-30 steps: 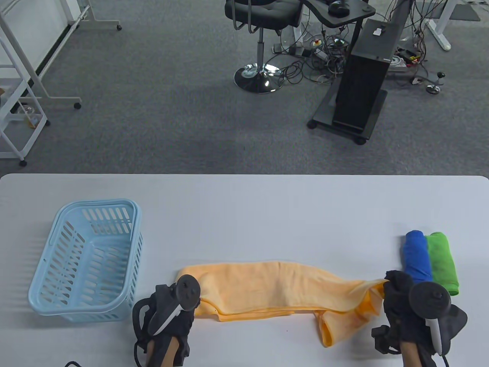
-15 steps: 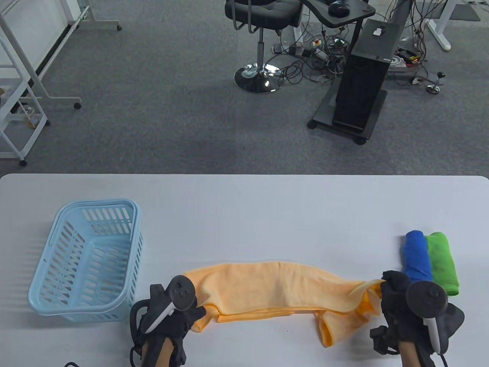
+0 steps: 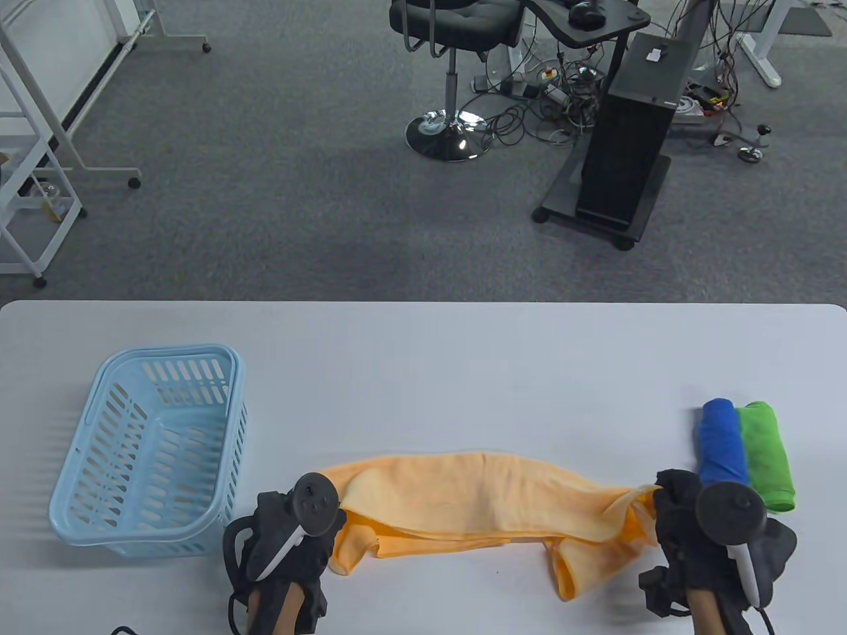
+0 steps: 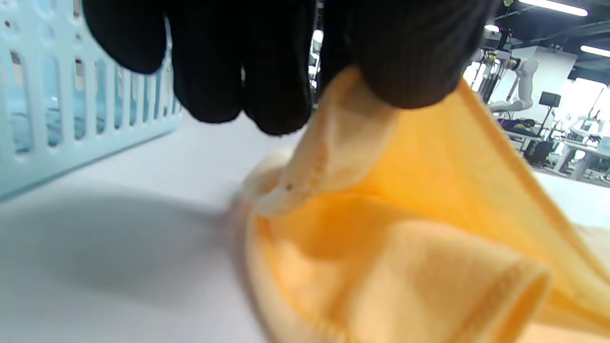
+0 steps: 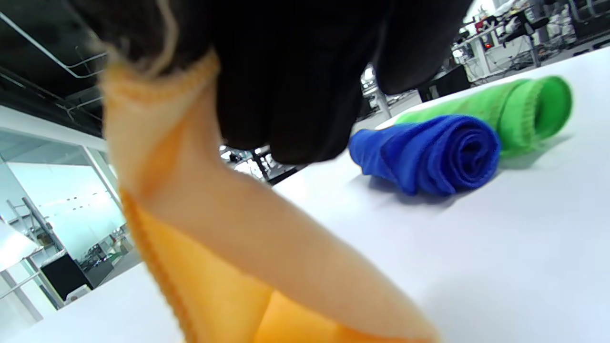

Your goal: Roll rectangular towel into towel roll

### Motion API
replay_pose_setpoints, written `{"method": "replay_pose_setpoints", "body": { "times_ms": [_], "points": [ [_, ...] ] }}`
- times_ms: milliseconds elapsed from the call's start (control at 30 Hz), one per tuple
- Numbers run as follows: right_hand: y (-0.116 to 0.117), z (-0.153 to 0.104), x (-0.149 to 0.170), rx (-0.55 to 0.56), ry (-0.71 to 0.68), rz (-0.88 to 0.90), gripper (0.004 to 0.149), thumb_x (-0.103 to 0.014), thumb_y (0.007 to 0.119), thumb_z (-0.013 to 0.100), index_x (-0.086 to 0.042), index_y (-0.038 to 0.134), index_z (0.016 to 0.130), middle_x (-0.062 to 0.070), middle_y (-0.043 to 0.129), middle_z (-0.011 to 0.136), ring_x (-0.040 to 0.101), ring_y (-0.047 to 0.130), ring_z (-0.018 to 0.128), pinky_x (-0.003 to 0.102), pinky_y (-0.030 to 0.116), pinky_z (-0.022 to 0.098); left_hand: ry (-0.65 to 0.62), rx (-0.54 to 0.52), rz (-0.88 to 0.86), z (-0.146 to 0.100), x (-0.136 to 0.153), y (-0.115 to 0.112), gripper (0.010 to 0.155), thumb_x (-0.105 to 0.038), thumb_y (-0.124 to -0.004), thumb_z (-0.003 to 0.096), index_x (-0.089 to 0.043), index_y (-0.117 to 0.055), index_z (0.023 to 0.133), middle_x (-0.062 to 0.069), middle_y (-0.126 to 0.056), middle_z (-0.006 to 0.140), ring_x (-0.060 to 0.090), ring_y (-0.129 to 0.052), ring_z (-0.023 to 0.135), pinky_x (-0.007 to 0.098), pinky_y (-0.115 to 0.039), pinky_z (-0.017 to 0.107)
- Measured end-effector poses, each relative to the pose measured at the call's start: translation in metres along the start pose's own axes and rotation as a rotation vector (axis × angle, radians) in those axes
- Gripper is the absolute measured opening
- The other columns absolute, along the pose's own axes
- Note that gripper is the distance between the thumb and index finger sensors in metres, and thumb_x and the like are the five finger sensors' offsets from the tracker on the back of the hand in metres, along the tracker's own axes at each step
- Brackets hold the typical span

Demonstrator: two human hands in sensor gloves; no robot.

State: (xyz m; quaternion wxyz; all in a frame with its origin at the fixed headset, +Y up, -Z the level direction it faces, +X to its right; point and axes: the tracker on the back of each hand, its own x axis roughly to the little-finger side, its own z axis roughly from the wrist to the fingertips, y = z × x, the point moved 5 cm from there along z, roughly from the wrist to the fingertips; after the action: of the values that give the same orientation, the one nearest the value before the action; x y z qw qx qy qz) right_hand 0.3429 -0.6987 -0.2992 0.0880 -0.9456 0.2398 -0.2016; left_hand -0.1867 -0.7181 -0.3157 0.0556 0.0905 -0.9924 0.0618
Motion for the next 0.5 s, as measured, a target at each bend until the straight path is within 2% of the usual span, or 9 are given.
{"method": "replay_pose_setpoints", "body": {
  "times_ms": [167, 267, 400, 500],
  "points": [
    [0.010, -0.001, -0.013, -0.060, 0.016, 0.020, 0.048, -0.035, 0.082, 0.033, -0.020, 0.081, 0.078, 0.004, 0.093, 0.068, 0.023, 0.100, 0.054, 0.054, 0.070, 0.060, 0.002, -0.067, -0.003, 0.001, -0.017, 0.024, 0.045, -0.045, -0.082, 0.0400, -0.028, -0.101, 0.077, 0.011, -0.095, 0.085, 0.035, -0.098, 0.067, 0.057, -0.076, 0.053],
    [0.012, 0.001, -0.033, -0.071, -0.037, -0.109, 0.048, -0.036, 0.083, 0.032, -0.021, 0.081, 0.077, 0.003, 0.093, 0.068, 0.022, 0.100, 0.054, 0.054, 0.070, 0.060, 0.004, -0.100, -0.015, 0.005, -0.032, 0.042, 0.045, -0.045, -0.083, 0.0399, -0.027, -0.101, 0.077, 0.012, -0.094, 0.086, 0.032, -0.099, 0.060, 0.054, -0.079, 0.049],
    [0.009, 0.012, -0.069, -0.086, -0.106, -0.250, 0.048, -0.035, 0.085, 0.031, -0.022, 0.081, 0.077, 0.003, 0.092, 0.068, 0.023, 0.099, 0.055, 0.054, 0.069, 0.061, 0.015, -0.122, -0.017, 0.016, -0.050, 0.082, 0.045, -0.042, -0.085, 0.0391, -0.024, -0.102, 0.076, 0.013, -0.093, 0.087, 0.024, -0.102, 0.046, 0.050, -0.083, 0.042],
    [-0.001, 0.021, -0.095, -0.023, -0.174, -0.374, 0.047, -0.035, 0.086, 0.030, -0.023, 0.082, 0.076, 0.002, 0.094, 0.067, 0.022, 0.100, 0.054, 0.053, 0.070, 0.061, 0.010, -0.085, -0.012, 0.019, -0.055, 0.110, 0.044, -0.043, -0.084, 0.0402, -0.024, -0.101, 0.076, 0.013, -0.098, 0.082, 0.013, -0.104, 0.023, 0.039, -0.089, 0.024]
  ]
}}
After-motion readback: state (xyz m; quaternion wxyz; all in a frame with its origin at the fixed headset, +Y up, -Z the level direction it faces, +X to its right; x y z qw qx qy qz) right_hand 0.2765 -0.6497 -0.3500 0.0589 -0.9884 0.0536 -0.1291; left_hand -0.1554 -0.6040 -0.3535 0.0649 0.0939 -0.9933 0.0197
